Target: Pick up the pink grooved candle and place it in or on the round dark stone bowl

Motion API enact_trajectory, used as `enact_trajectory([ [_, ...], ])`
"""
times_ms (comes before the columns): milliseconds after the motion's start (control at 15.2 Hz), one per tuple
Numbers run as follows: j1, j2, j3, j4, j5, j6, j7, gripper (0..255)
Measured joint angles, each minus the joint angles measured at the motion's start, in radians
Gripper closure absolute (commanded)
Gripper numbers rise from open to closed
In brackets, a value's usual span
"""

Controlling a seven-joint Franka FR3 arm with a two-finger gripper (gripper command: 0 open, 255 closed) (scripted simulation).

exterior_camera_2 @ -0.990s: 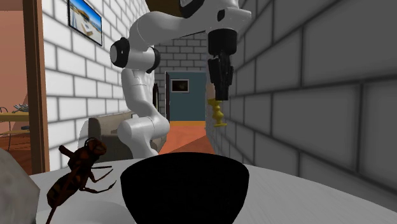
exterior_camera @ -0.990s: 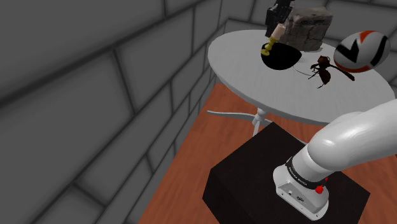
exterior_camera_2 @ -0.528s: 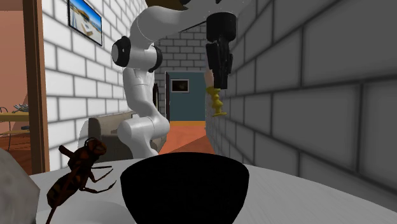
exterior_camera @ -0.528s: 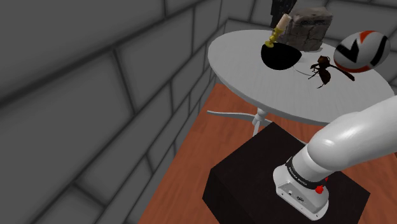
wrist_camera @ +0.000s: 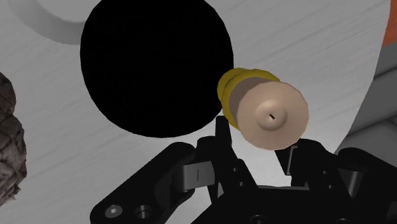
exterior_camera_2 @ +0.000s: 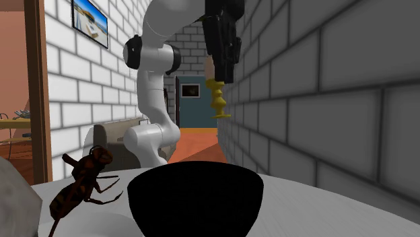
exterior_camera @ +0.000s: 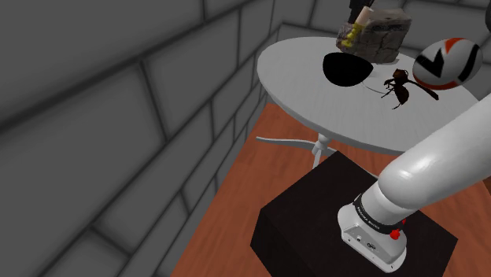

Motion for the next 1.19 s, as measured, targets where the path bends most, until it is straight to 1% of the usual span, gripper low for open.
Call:
enact_trajectory([
  [198,-0.033,0.092,-0.046,0.114,0.028,-0.029,-0.077,255],
  [396,-0.089,0.219,-0.096,0.28,0.079,-0.079,-0.17,255],
  [462,-0.101,0.241,-0.103,0.304,0.089,-0.083,-0.186,255],
  [1188,-0.086,0.186,-0.097,0.08,0.064,0.091,-0.181,255],
])
